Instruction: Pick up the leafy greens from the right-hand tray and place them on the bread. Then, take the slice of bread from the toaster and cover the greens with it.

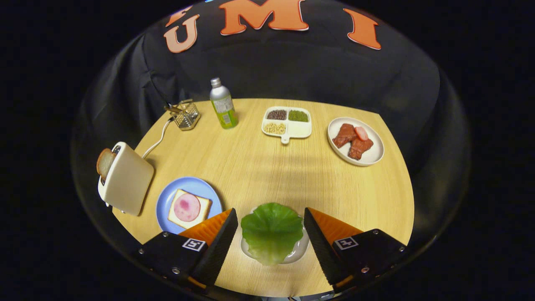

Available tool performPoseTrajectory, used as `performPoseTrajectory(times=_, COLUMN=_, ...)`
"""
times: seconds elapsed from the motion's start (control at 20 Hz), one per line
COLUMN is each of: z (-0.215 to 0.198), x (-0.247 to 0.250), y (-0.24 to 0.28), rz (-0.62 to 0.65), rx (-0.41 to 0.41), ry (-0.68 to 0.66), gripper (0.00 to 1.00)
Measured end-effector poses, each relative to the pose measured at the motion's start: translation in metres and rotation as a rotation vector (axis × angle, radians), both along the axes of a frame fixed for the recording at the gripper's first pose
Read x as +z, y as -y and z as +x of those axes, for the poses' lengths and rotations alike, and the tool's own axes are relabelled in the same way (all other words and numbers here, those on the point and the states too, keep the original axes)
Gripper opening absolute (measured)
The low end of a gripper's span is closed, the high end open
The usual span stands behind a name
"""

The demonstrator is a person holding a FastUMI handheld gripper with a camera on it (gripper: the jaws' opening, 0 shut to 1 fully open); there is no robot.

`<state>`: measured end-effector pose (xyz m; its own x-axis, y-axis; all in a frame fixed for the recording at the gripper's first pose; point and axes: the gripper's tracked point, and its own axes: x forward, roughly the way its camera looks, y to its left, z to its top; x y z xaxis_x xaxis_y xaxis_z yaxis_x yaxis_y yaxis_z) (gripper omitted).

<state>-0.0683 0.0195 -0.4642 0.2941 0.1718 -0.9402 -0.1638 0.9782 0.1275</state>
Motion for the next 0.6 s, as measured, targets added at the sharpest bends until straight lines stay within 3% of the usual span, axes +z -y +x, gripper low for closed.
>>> performPoseTrajectory(times=0.35, z=-0.044, x=-0.058, y=0.004, rz=-0.042, rx=0.063, ry=-0.196, gripper=0.96)
performPoseTrajectory(times=0.6, z=-0.057, x=-0.085, y=0.003, rz=-0.075, rx=0.096, ry=-0.246, gripper=0.96)
